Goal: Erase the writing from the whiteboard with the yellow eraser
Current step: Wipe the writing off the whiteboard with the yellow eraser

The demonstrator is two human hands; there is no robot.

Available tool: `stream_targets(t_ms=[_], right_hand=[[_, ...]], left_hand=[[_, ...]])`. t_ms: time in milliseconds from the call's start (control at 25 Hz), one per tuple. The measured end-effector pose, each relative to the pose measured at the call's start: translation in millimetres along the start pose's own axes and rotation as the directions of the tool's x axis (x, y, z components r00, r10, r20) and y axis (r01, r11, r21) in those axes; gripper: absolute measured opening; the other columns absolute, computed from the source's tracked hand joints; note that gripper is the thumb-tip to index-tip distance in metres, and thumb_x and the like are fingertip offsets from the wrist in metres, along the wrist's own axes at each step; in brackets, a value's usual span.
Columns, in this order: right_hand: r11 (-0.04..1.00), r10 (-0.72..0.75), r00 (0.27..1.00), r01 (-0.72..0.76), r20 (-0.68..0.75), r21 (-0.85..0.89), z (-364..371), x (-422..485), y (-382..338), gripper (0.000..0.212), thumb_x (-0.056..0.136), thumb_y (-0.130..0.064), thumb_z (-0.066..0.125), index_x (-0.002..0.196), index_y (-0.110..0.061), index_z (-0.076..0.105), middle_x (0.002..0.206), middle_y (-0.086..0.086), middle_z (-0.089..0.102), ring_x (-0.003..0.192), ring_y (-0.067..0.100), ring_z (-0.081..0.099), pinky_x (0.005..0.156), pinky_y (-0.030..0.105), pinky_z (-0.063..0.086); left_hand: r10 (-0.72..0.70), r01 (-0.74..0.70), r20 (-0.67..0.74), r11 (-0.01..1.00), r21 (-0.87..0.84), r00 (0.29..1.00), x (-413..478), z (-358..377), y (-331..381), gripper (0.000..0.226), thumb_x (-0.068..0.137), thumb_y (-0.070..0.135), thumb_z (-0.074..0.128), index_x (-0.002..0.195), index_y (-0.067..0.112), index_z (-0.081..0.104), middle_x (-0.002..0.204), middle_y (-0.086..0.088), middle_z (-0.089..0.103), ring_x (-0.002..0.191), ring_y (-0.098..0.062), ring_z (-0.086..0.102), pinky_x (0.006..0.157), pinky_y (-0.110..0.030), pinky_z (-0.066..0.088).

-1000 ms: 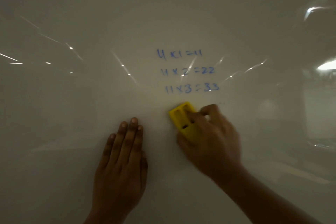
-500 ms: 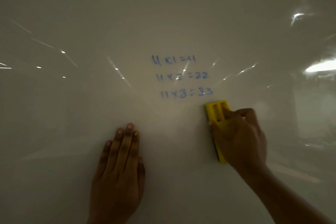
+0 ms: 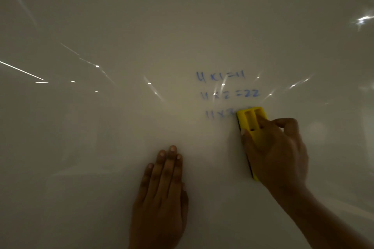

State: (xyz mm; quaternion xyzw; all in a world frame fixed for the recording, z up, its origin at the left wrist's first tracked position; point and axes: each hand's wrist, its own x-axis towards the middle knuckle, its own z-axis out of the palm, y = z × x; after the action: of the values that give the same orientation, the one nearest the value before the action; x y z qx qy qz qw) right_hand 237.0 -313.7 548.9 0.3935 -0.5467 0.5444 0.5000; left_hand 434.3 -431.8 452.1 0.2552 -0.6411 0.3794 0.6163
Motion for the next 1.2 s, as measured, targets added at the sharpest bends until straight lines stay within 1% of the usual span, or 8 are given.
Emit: stream_targets(t_ms=[120, 280, 480, 680, 800, 920, 1120, 1200], right_hand=[[0.996, 0.036, 0.999, -0.035, -0.005, 0.085, 6.6, 4.9, -30.3, 0.051, 0.078, -0.057, 0.058, 0.115, -0.023, 0.065, 0.106, 0.002, 0.046, 0.081, 0.034, 0.058, 0.065, 0.038, 0.05], [0.941, -0.338, 0.939, 0.335, 0.061, 0.051, 12.7, 1.6, -59.2, 0.049, 0.08, -0.054, 0.057, 0.118, -0.024, 0.063, 0.102, 0.005, 0.053, 0.076, 0.028, 0.054, 0.065, 0.036, 0.046], [0.997, -0.073, 0.997, 0.074, 0.026, -0.002, -0.1, 23.5, -32.9, 0.045, 0.074, -0.051, 0.064, 0.108, -0.021, 0.069, 0.099, 0.008, 0.053, 0.075, 0.035, 0.059, 0.063, 0.038, 0.047], [0.947, -0.32, 0.941, 0.317, 0.109, 0.047, 6.1, 3.8, -55.9, 0.047, 0.078, -0.055, 0.06, 0.114, -0.025, 0.064, 0.098, 0.005, 0.054, 0.073, 0.028, 0.056, 0.063, 0.037, 0.047], [0.997, -0.063, 0.996, 0.066, 0.066, -0.05, -6.7, 15.5, -3.2, 0.046, 0.077, -0.058, 0.06, 0.107, -0.023, 0.063, 0.103, 0.007, 0.051, 0.073, 0.038, 0.059, 0.064, 0.038, 0.046], [0.982, 0.187, 0.982, -0.186, 0.018, -0.009, -10.7, 30.4, 28.9, 0.053, 0.073, -0.064, 0.055, 0.104, -0.021, 0.061, 0.11, 0.003, 0.047, 0.078, 0.039, 0.061, 0.066, 0.036, 0.043], [0.984, -0.179, 0.967, 0.177, 0.183, 0.029, -5.8, 5.5, -8.0, 0.055, 0.069, -0.055, 0.062, 0.114, -0.024, 0.06, 0.114, 0.0, 0.05, 0.079, 0.03, 0.061, 0.066, 0.034, 0.048], [0.978, -0.189, 0.961, 0.203, 0.204, -0.052, -12.5, 12.0, 1.6, 0.055, 0.071, -0.057, 0.059, 0.117, -0.027, 0.06, 0.113, -0.001, 0.051, 0.077, 0.03, 0.062, 0.063, 0.032, 0.045]], left_hand=[[0.005, -0.005, 0.002, 1.0, -0.003, 1.0, 0.0, -0.9, 0.9, 0.054, 0.093, 0.021, 0.045, 0.143, 0.003, 0.053, 0.156, -0.012, 0.047, 0.149, -0.026, 0.04, 0.118, -0.045, 0.036], [0.004, -0.004, 0.012, 1.0, 0.01, 1.0, 1.0, -3.5, 1.4, 0.055, 0.092, 0.021, 0.047, 0.143, 0.003, 0.053, 0.156, -0.012, 0.048, 0.148, -0.028, 0.041, 0.117, -0.045, 0.036], [0.005, -0.005, 0.019, 1.0, 0.004, 1.0, 0.4, -3.8, 2.4, 0.055, 0.092, 0.021, 0.046, 0.143, 0.003, 0.054, 0.156, -0.011, 0.048, 0.148, -0.025, 0.038, 0.117, -0.044, 0.036], [-0.006, 0.006, 0.005, 1.0, 0.015, 1.0, -1.5, -2.3, -0.6, 0.054, 0.093, 0.021, 0.044, 0.145, 0.004, 0.052, 0.157, -0.011, 0.046, 0.149, -0.025, 0.038, 0.121, -0.042, 0.032], [0.005, -0.006, 0.024, 1.0, 0.01, 1.0, -1.0, -1.1, -1.5, 0.055, 0.095, 0.022, 0.044, 0.146, 0.004, 0.05, 0.159, -0.011, 0.044, 0.15, -0.025, 0.037, 0.12, -0.044, 0.034], [0.006, -0.006, 0.022, 1.0, 0.008, 1.0, -3.4, 2.3, -0.6, 0.056, 0.096, 0.023, 0.043, 0.149, 0.004, 0.047, 0.161, -0.011, 0.042, 0.152, -0.025, 0.035, 0.124, -0.042, 0.03], [0.015, -0.015, 0.048, 1.0, -0.006, 0.999, 1.1, -5.5, 0.5, 0.058, 0.093, 0.022, 0.048, 0.147, 0.002, 0.048, 0.16, -0.013, 0.041, 0.151, -0.026, 0.035, 0.121, -0.045, 0.032], [0.041, -0.04, 0.063, 0.999, -0.015, 0.997, 5.1, -10.7, -4.4, 0.058, 0.093, 0.025, 0.049, 0.146, 0.001, 0.05, 0.16, -0.013, 0.041, 0.151, -0.026, 0.034, 0.123, -0.043, 0.029]])
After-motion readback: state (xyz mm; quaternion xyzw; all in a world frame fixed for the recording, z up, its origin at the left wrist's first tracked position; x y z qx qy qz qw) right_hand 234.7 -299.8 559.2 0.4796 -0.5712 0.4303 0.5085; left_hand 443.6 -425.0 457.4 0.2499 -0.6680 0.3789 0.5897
